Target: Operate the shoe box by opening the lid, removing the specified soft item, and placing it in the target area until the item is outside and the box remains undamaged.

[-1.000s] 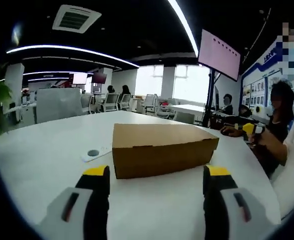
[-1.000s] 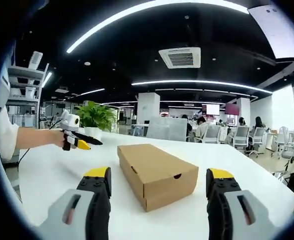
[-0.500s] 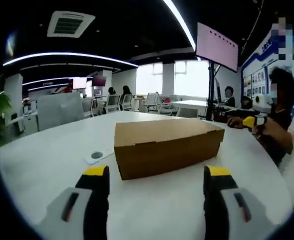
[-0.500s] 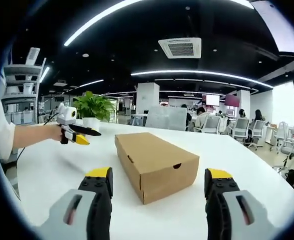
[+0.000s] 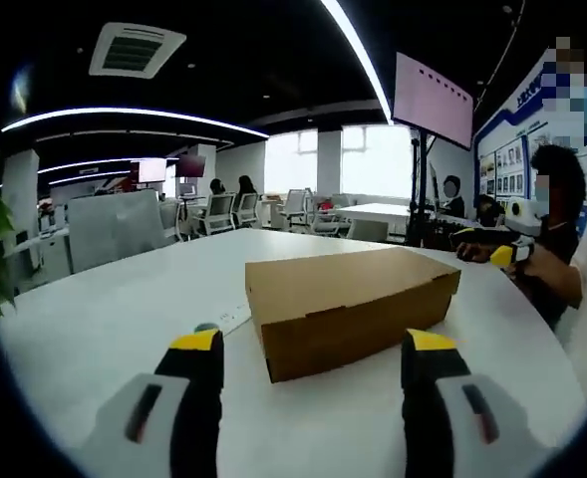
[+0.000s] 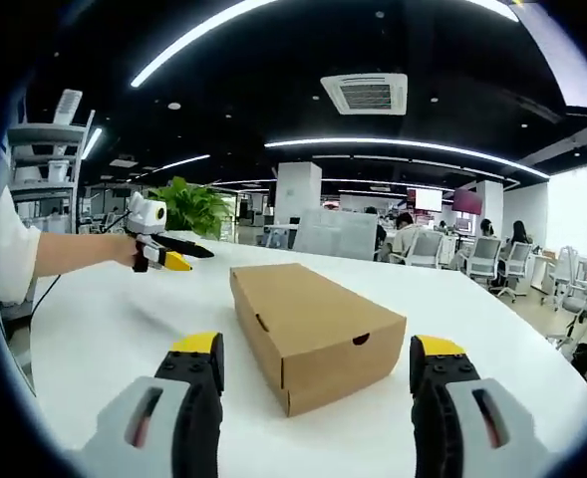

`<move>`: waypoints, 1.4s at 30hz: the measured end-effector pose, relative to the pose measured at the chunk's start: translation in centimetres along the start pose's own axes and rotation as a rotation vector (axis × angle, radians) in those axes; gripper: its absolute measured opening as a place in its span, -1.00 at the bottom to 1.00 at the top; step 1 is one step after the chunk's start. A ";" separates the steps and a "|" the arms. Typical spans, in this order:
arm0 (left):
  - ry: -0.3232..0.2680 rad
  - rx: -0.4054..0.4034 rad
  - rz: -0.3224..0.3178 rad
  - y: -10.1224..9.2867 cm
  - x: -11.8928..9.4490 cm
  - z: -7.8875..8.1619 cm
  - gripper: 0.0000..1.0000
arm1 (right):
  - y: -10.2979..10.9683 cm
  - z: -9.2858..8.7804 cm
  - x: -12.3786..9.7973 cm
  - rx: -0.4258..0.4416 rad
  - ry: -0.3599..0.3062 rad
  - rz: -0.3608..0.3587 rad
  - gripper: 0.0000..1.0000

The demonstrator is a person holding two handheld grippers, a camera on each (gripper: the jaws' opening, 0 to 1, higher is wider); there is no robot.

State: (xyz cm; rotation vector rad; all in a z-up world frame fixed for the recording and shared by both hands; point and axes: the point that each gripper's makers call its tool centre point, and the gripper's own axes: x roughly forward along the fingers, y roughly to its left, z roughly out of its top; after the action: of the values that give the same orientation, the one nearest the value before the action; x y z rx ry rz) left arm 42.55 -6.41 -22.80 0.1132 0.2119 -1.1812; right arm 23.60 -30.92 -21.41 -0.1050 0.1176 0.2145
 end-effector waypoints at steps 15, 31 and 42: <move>0.032 -0.026 -0.031 -0.4 2.4 -2.3 0.52 | 0.2 -0.3 1.5 0.010 0.002 0.006 0.57; -0.019 -0.109 -0.013 2.3 2.1 -0.5 0.38 | 0.1 -0.6 2.0 0.019 0.008 0.009 0.58; 0.023 -0.117 -0.008 0.8 3.3 -1.4 0.38 | 1.1 -0.8 0.9 0.033 -0.008 0.040 0.58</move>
State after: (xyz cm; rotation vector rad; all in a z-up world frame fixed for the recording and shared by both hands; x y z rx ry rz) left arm 44.36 -8.75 -24.95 0.0233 0.3018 -1.1728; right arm 24.14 -29.76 -22.45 -0.0691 0.1150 0.2531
